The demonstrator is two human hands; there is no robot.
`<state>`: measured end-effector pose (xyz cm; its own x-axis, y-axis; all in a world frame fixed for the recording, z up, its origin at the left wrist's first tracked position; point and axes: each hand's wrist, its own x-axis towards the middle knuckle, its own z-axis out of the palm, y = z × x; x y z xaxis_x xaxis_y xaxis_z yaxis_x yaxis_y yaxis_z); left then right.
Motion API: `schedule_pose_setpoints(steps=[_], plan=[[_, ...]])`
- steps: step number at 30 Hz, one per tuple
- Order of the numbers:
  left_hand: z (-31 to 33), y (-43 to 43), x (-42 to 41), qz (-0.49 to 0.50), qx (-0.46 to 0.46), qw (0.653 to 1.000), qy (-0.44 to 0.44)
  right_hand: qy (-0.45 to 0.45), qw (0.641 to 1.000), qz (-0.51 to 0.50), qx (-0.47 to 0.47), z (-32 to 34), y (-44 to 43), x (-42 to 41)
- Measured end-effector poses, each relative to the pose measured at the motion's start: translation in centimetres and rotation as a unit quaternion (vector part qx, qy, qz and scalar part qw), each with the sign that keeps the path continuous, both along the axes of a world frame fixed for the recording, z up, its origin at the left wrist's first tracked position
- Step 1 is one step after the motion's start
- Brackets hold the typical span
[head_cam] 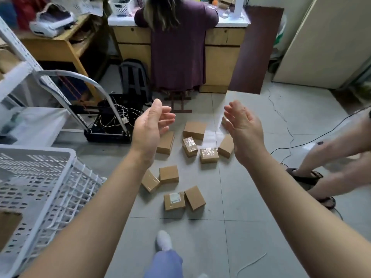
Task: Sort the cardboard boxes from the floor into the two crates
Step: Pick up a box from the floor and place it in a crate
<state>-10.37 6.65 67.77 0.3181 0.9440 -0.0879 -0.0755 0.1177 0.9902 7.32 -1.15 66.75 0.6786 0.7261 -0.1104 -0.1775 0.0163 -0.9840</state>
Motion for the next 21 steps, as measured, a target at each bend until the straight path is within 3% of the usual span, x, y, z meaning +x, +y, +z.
schedule_pose_setpoints(steps=[10,21], plan=[[-2.4,14.0,2.7,0.061,-0.022,0.998,-0.004,-0.058,0.995,0.062,-0.052,-1.8,14.2,3.2],[-7.4,25.6,4.0,0.191,-0.074,0.979,0.001,-0.099,0.959,0.249,-0.094,-6.7,32.5,4.3]])
